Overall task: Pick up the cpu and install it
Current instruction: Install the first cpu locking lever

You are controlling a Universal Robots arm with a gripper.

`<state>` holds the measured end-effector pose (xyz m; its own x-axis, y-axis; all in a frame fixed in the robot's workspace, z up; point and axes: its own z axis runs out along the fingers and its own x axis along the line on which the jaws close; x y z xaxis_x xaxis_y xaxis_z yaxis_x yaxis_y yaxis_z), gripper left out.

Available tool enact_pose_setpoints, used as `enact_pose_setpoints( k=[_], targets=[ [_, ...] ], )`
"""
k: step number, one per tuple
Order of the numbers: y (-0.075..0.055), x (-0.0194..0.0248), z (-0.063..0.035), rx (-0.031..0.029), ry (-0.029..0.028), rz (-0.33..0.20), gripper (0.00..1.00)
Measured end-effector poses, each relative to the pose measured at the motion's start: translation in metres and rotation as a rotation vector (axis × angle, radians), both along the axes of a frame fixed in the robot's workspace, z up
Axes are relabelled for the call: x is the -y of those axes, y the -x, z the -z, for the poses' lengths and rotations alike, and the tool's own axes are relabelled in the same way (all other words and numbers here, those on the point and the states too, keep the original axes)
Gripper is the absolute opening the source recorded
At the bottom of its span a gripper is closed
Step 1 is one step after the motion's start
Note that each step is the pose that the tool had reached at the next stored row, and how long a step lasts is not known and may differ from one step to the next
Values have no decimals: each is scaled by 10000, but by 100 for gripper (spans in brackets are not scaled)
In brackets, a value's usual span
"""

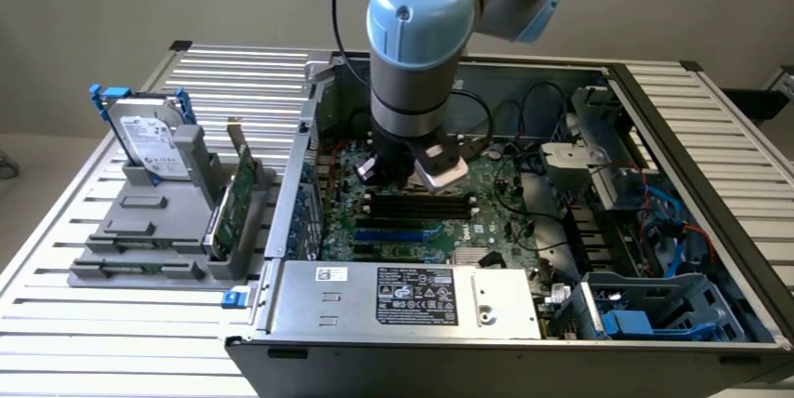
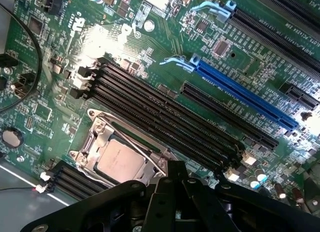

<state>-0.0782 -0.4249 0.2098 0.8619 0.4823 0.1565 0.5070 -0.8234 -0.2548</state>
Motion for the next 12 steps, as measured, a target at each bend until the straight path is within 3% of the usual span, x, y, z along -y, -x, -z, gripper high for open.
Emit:
enact_pose_setpoints(
  k=[4,12],
  targets=[
    [11,-35,45,-74,17,112,11],
    [34,-56,90,-252,223,287,11]
  ],
)
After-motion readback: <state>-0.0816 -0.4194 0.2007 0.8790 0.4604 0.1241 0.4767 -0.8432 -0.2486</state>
